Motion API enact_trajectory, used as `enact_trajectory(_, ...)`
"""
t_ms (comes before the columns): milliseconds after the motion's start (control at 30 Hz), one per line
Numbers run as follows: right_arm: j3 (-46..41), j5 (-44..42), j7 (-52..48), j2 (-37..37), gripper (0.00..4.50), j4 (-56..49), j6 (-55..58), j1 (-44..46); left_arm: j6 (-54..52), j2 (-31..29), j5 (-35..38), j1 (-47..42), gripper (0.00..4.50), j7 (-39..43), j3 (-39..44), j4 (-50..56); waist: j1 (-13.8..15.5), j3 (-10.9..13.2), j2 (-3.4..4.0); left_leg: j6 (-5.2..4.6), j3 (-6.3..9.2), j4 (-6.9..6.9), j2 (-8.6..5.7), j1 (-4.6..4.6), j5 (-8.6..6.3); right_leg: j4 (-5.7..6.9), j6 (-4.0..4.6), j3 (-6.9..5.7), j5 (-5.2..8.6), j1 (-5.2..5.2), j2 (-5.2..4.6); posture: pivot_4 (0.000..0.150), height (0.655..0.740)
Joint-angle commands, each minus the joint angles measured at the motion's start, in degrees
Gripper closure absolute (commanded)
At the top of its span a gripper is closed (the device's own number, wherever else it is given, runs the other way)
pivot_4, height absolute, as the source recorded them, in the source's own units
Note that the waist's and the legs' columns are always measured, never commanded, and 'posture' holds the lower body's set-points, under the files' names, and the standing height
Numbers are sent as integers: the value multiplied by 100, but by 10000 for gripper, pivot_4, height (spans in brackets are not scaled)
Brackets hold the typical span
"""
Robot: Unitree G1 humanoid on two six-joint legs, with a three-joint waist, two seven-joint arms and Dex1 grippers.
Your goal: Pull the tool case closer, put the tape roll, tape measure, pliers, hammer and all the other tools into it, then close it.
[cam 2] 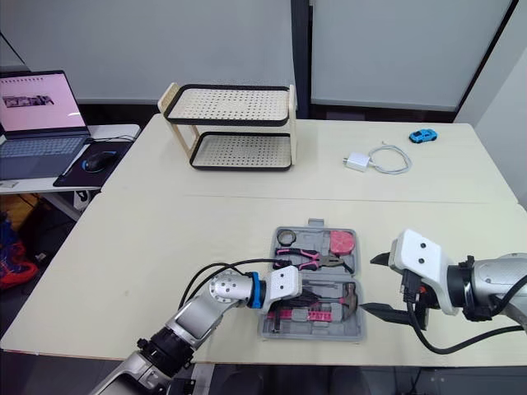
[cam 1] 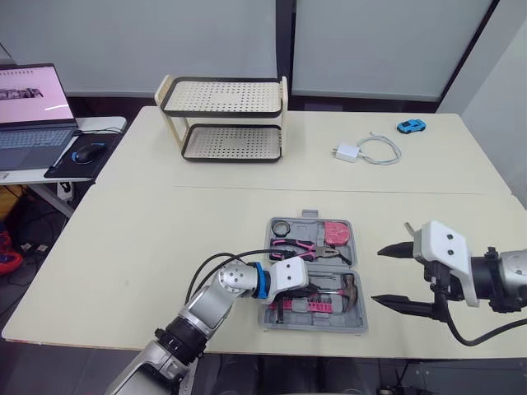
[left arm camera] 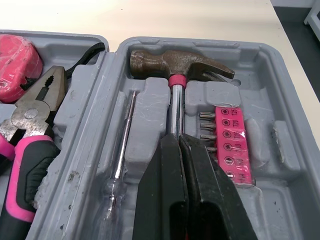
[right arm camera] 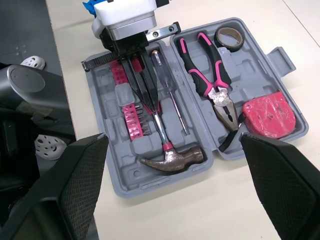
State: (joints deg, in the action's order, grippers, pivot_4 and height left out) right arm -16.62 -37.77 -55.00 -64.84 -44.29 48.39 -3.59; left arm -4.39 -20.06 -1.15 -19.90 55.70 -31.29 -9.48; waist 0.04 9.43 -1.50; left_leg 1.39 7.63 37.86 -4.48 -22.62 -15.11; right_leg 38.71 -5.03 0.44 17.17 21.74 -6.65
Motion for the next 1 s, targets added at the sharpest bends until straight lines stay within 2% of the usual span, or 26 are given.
enact_trajectory(33, -161, -12, -42, -71, 0, -97, -69, -3, -33, -94, -175, 129, 44656, 52, -64, -207, 0, -1, 1, -1, 0, 0, 0, 3, -1, 0, 0, 0, 0, -2, 0, 1500, 7400)
enact_trajectory(167, -47, 70, -36, -27, 0, -3, -184, 16, 4, -236, -14, 131, 44656, 133, 157, 196, -11, 0, 1, -1, 2, -1, 1, 4, -1, -1, 0, -1, 0, -4, 0, 1500, 7400)
enact_trajectory(333, 86, 378, -108, 13, 0, 397, -593, 29, -482, -597, 427, 165, 44656, 164, 769, 1143, -30, 1, 2, -1, 3, -3, 6, 3, -1, 4, 0, -1, 0, 2, 5, 1500, 7400)
enact_trajectory(433, -59, 571, -209, 95, 0, 805, -964, -12, -1036, -1077, 952, 305, 38715, 270, 1433, 1880, -24, 2, 1, -1, 3, -1, 4, 0, -1, 2, 0, -1, 0, 3, 4, 1500, 7400)
enact_trajectory(533, -415, 699, -314, 208, 0, 1381, -1297, -76, -1549, -1794, 1354, 622, 28289, 333, 2316, 2316, -37, 3, 7, 0, 2, -4, 6, 2, -1, 1, 0, 0, 0, 4, 4, 1500, 7400)
enact_trajectory(667, -947, 973, -539, 255, 0, 2070, -1769, -341, -1887, -2562, 1806, 1157, 15935, 349, 3551, 2330, -49, 9, 14, 0, -2, -12, 7, 5, -2, 2, 0, 4, 1, 7, 6, 1500, 7400)
enact_trajectory(733, -1350, 1203, -704, 295, 0, 2759, -2262, -505, -1852, -2895, 1916, 1583, 9233, 376, 4331, 2102, -44, 10, 14, -1, -3, -11, 7, 4, -2, 0, 0, 4, 0, 7, 5, 1500, 7400)
enact_trajectory(833, -1662, 1418, -880, 328, 0, 3591, -2840, -605, -1751, -3115, 1993, 2066, 393, 376, 5082, 1718, -34, 10, 16, -2, -6, -12, 6, 5, -4, -4, 0, 6, 1, 4, 4, 1500, 7400)
enact_trajectory(1000, -1752, 1669, -1077, 296, 0, 4764, -3553, -535, -1205, -3307, 1871, 2399, 393, 348, 5772, 603, -38, 13, 20, -3, -7, -16, 8, 9, -5, -6, 2, 6, 1, 4, 4, 1500, 7400)
